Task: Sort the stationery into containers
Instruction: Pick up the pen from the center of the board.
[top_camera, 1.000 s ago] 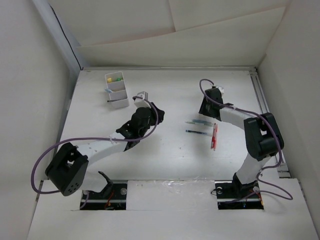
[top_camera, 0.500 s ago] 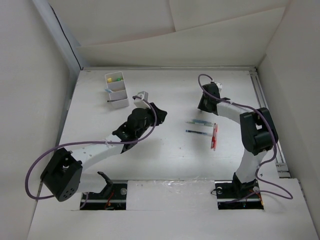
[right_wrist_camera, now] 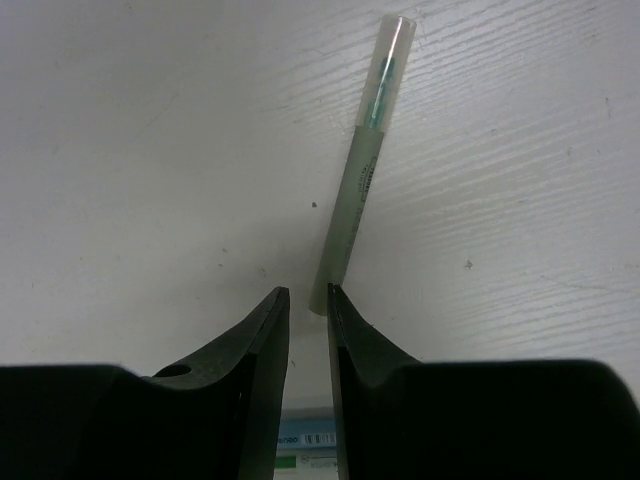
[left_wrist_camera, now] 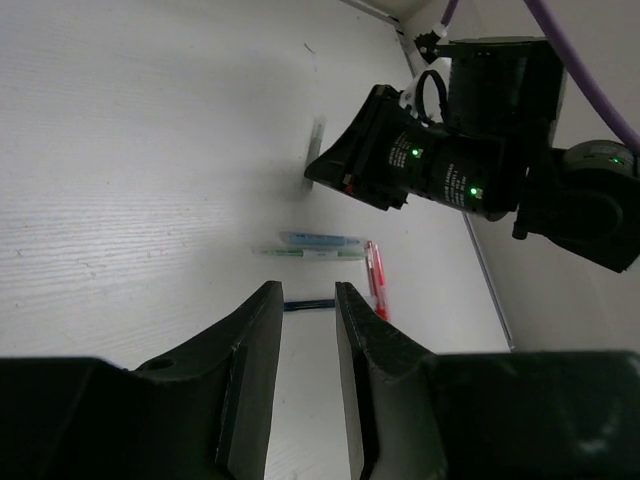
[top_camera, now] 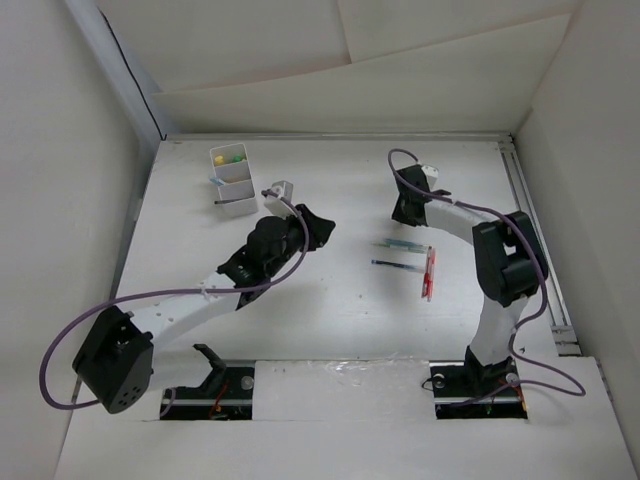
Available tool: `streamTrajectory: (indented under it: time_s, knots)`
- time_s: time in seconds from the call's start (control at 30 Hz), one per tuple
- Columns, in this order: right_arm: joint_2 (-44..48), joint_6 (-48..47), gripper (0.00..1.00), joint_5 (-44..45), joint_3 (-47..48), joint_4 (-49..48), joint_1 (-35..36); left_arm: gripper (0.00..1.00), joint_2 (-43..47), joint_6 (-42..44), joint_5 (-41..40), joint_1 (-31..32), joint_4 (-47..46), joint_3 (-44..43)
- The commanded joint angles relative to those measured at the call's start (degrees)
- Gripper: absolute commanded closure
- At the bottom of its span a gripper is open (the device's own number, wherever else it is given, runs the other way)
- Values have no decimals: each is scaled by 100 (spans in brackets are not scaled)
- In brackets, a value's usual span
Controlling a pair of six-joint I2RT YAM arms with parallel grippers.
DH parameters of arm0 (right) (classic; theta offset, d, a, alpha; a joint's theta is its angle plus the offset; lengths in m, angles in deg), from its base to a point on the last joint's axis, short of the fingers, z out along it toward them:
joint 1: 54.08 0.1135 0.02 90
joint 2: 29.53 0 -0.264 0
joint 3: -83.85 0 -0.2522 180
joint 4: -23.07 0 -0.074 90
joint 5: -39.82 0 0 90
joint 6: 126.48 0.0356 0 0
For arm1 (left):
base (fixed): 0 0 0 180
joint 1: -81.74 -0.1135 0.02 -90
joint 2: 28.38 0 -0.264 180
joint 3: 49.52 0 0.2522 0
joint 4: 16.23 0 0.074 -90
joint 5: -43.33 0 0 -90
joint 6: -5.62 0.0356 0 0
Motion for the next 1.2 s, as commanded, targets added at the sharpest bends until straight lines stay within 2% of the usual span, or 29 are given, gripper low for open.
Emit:
streamTrajectory:
  time_s: [0.0, 0.23, 0.4, 0.53, 0.63, 0.77, 1.03, 1.17]
  knots:
    - [-122, 196, 72, 323, 435, 364, 115, 75, 285, 13, 261, -53, -206, 84]
    - [-158, 574, 72, 507, 428, 577, 290, 75, 663, -40, 393, -159, -206, 250]
    - [89, 759, 60, 148, 5, 102, 212, 74, 813, -92, 446, -159, -206, 303]
    - [-33, 882, 60, 253, 365, 505, 71, 74, 918, -92, 446, -159, -206, 304]
    - [-34, 1093, 60, -2, 296, 410, 10, 73, 1058, -92, 446, -159, -206, 304]
    - [89, 1234, 64, 155, 111, 409, 62, 73, 1181, -92, 393, -159, -154, 356]
    - [-16, 1287, 65, 279, 277, 532, 115, 72, 1077, -92, 446, -159, -215, 409]
    - [-78, 1348, 68, 42, 199, 409, 115, 72, 1024, -92, 446, -159, -215, 409]
